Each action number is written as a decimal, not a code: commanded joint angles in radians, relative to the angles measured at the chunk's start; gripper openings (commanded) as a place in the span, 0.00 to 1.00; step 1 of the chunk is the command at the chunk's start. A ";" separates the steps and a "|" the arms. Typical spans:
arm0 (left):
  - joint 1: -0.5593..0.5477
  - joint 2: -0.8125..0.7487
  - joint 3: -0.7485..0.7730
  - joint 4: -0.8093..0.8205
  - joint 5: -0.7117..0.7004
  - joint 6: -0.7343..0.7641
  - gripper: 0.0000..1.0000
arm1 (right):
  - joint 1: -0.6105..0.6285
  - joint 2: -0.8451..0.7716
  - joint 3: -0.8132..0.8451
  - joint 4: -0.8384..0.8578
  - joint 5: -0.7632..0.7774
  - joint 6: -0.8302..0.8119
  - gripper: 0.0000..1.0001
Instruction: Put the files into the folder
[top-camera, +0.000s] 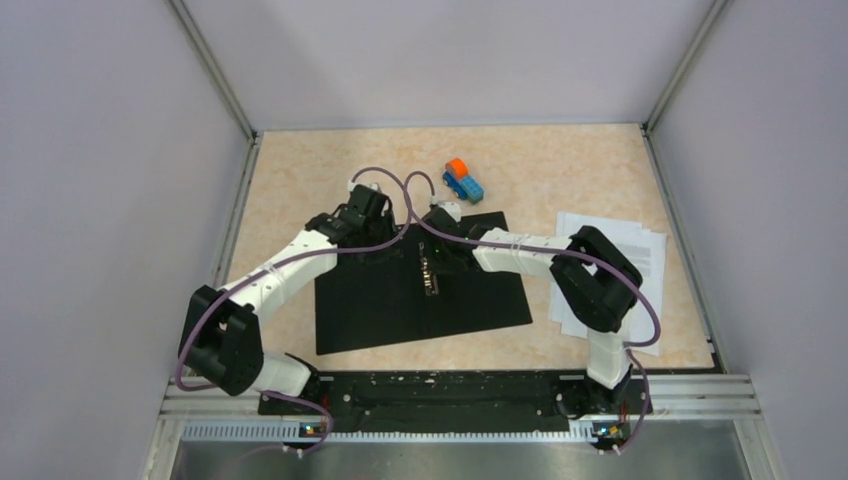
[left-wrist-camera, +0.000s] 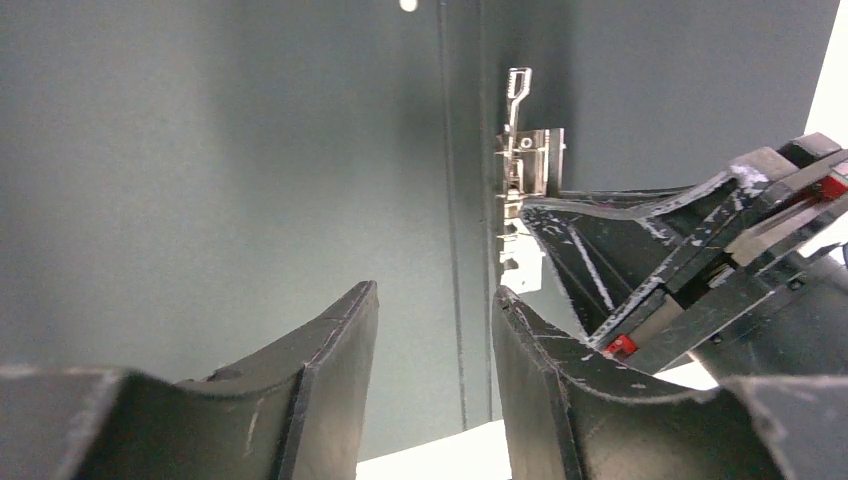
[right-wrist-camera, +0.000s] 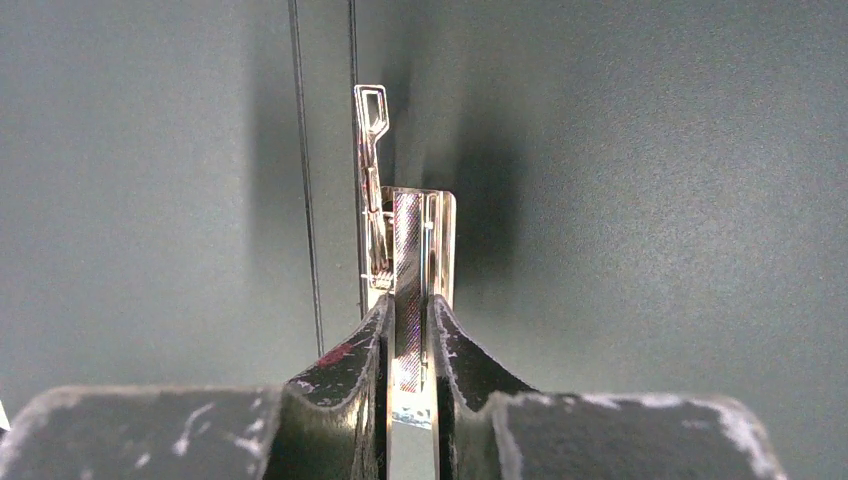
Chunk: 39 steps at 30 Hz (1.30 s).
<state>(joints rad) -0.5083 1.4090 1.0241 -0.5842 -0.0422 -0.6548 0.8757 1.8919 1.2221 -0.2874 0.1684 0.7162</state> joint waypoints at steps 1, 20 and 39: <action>0.008 -0.038 0.004 0.010 -0.004 0.011 0.51 | 0.038 0.049 0.085 0.036 0.020 0.077 0.11; 0.020 -0.065 0.096 0.068 0.108 -0.009 0.60 | 0.039 -0.084 0.037 0.098 0.091 0.108 0.78; -0.298 0.558 0.603 0.400 0.242 0.020 0.88 | -0.738 -0.885 -0.531 -0.026 0.268 -0.021 0.99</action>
<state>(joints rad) -0.7509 1.8458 1.5066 -0.2638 0.1509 -0.6918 0.2729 1.1320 0.7532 -0.2775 0.4072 0.7517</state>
